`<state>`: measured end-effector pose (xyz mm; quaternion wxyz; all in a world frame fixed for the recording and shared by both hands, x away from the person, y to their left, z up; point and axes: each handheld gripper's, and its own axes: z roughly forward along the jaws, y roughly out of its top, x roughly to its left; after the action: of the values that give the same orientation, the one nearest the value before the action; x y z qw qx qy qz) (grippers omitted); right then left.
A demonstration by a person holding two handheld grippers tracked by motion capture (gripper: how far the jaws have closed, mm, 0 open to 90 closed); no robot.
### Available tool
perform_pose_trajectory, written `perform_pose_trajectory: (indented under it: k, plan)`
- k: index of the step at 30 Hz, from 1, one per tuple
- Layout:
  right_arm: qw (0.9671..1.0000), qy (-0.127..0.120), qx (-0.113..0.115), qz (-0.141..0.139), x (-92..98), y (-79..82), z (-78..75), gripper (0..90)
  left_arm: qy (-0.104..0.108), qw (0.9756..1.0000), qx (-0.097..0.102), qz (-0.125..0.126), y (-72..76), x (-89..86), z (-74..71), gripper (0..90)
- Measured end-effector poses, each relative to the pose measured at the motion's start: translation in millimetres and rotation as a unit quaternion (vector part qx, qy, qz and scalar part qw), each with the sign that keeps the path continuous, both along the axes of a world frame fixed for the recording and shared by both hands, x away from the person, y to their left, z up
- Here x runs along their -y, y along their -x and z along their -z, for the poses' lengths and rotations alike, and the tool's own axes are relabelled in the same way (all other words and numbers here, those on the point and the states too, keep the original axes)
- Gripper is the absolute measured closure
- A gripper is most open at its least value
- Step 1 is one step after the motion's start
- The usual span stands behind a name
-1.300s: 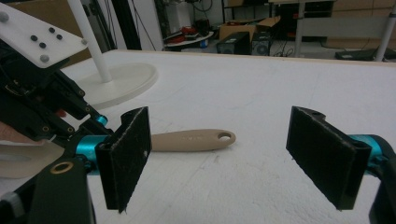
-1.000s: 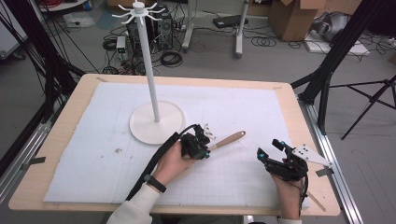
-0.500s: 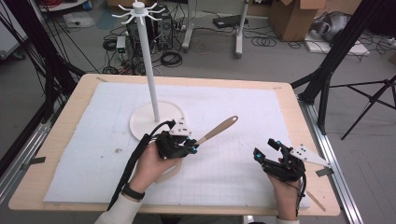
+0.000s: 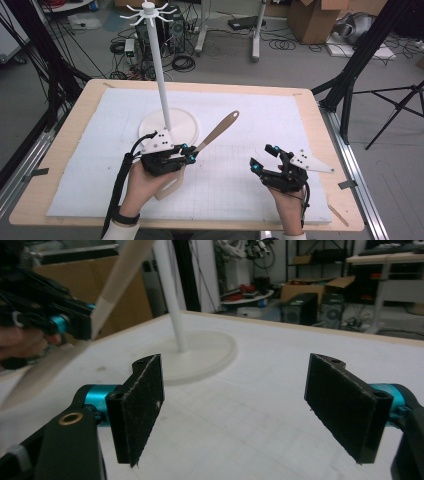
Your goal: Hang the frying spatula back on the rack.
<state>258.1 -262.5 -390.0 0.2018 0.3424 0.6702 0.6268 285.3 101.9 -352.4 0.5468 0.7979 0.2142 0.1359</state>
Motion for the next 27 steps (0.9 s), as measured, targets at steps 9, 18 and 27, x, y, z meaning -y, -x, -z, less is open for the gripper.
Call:
perform_pose_trajectory:
  k: [9,18,27]
  plan:
    - [0.9981,-0.037,0.001,-0.049,-41.3,-1.9,-30.7,25.3,0.028,0.9994,0.021,-0.005,7.0,-3.1,5.8,77.7]
    - [0.9977,-0.029,-0.01,-0.061,-75.4,-13.1,-45.7,29.3,0.047,0.9983,0.035,-0.007,12.0,-3.4,4.3,77.7]
    - [0.9946,-0.066,-0.029,-0.075,-94.7,-22.9,-51.6,41.3,0.053,0.9968,0.059,-0.011,15.9,3.9,6.5,77.7]
